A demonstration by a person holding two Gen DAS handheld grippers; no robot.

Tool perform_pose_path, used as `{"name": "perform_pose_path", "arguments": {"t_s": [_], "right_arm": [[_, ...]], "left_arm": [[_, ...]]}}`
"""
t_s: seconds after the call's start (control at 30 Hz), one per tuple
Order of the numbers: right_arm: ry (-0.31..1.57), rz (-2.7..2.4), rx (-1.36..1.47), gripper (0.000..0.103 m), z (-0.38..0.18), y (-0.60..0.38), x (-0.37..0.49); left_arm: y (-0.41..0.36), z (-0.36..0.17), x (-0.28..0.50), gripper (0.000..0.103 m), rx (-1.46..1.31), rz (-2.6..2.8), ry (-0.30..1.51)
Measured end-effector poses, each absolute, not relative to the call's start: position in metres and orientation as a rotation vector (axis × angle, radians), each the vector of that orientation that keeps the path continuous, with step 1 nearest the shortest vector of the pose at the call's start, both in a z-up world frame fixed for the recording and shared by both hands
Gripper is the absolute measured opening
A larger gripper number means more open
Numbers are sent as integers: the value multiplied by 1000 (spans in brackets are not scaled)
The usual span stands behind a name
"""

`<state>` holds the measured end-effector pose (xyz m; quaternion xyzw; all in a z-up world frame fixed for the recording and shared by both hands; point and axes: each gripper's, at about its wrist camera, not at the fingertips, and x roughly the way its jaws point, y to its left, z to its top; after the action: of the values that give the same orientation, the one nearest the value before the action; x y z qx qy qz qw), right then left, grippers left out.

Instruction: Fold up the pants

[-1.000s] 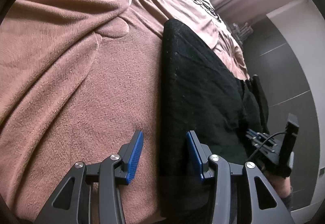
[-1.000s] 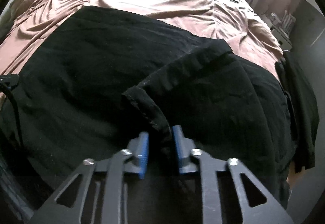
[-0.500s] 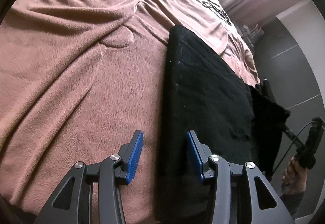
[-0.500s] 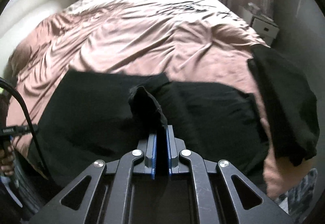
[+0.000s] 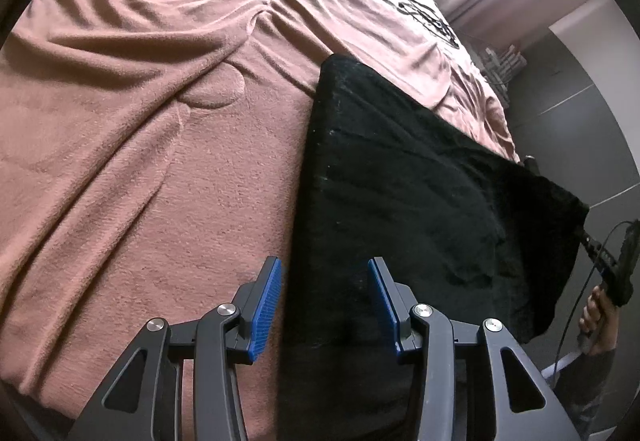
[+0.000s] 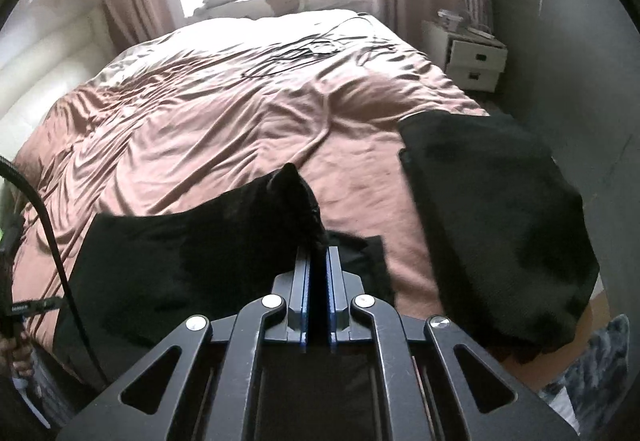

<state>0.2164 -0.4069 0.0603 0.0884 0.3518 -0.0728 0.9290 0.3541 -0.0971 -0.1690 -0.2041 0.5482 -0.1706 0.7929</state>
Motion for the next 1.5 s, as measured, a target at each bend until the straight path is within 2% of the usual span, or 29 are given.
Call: {"name": "perform_pose_path", "arguments": {"t_s": [0.5,0.57,0.63,0.7,0.73,0.77,1.17,1.5], "right_arm": [[757,-212,320,4,34,-461,247],[768,-209,341,14,33,-463,245],[770,-230,317,17,37,-459,235],[768,-211,327,35,40,-460,224],[763,-206,341,49,41,-461,219],[753,-205,354,52,42,-461,210],[759,-194,617,52,3,-474,106],[756,-190,821,52,-23,-486,57]], "left_arm": [[-105,-169,355,47,-426,-368,1180],[-105,-168,354,47,-419,-371,1171],[-105,-169,354,47,-422,-374,1174],[-104,-173,355,47,-432,-378,1183],[-103,-175,355,47,-438,-378,1186],[-103,-177,355,47,-442,-379,1190],[-107,-179,356,47,-417,-408,1196],[-115,-179,384,47,-388,-438,1212]]}}
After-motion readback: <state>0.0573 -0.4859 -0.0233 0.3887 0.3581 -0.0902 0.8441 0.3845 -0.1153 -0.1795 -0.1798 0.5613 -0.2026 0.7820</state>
